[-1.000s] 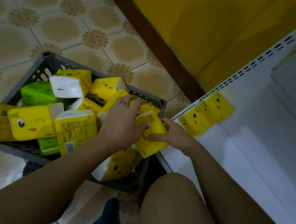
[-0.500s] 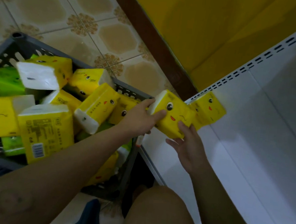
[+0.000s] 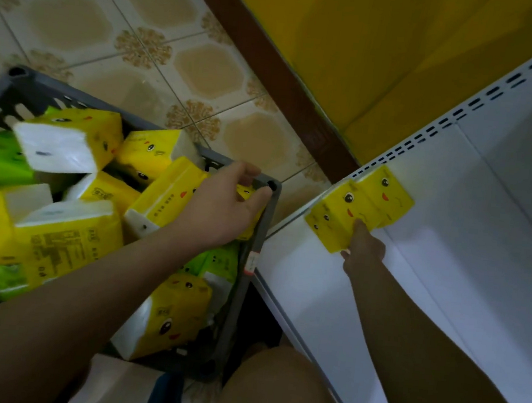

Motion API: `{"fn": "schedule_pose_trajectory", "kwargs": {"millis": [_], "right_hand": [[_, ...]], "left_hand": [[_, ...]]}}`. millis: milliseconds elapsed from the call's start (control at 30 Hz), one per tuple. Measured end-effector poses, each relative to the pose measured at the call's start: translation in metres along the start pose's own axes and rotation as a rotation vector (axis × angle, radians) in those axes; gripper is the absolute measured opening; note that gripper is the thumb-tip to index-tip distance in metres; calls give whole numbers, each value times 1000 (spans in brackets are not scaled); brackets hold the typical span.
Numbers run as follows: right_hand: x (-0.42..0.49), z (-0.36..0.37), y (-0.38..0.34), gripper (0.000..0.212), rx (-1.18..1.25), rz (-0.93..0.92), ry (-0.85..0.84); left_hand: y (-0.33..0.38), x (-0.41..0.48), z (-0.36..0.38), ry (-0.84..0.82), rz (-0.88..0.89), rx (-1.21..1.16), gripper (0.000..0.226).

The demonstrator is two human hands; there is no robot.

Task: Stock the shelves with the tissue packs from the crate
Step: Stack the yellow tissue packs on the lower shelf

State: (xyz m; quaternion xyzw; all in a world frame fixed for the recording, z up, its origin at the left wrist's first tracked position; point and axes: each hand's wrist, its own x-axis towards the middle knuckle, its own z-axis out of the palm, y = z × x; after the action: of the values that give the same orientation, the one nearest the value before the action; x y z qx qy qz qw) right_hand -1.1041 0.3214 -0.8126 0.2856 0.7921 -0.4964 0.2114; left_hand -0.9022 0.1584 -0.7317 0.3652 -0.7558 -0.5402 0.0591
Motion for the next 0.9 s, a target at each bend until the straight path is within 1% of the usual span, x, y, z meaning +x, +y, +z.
{"fn": "schedule_pose_trajectory", "kwargs": {"millis": [67,100,200,233,300,367,400,433,467,533,600,633,667,700,767,833,900], "right_hand": [[-1,2,0,53,-70,-15,-10],[-3,3,-1,52,-94,-13,-7],[-11,4,-7,71,-112,49,113],[-18,4,-9,72,-130,51,163],[-37,7,-10,70,-200,21,204],[-65,13,-8,63,-235,-91,184],[-79,17,-5,56,-248,-168,118],[-96,21,-4,47,-267,-240,5],[-115,25,-4,40,-299,-287,-141],[-154,30,-7,35,-415,-304,-476],[-184,35,-13,35,-592,-293,-725],[-191,38,-13,34,-656,-274,-805],[-196,40,-13,34,-697,-247,-864],[-198,41,-12,34,-714,-226,-897],[-198,42,-11,39,-683,-157,-909],[-193,40,-8,51,-573,-40,-913],[-186,35,-5,70,-404,112,-982]], "left_hand": [[-1,-7,-5,20,27,19,37],[-1,-10,-9,41,51,40,34],[-2,-15,-31,141,100,89,26],[-4,-17,-41,187,104,124,25],[-13,-18,-62,305,113,288,29],[-25,-17,-75,365,75,480,40],[-30,-17,-78,347,23,544,50],[-32,-19,-79,301,-41,586,62],[-35,-21,-77,238,-101,614,74],[-37,-27,-67,109,-182,621,93],[-41,-33,-56,28,-217,619,104],[-43,-36,-52,21,-210,637,104],[-45,-38,-50,46,-194,642,100],[-44,-40,-51,98,-181,607,93],[-38,-41,-55,212,-199,426,82],[-29,-39,-62,305,-252,83,76],[-19,-37,-64,364,-322,-339,77]]}}
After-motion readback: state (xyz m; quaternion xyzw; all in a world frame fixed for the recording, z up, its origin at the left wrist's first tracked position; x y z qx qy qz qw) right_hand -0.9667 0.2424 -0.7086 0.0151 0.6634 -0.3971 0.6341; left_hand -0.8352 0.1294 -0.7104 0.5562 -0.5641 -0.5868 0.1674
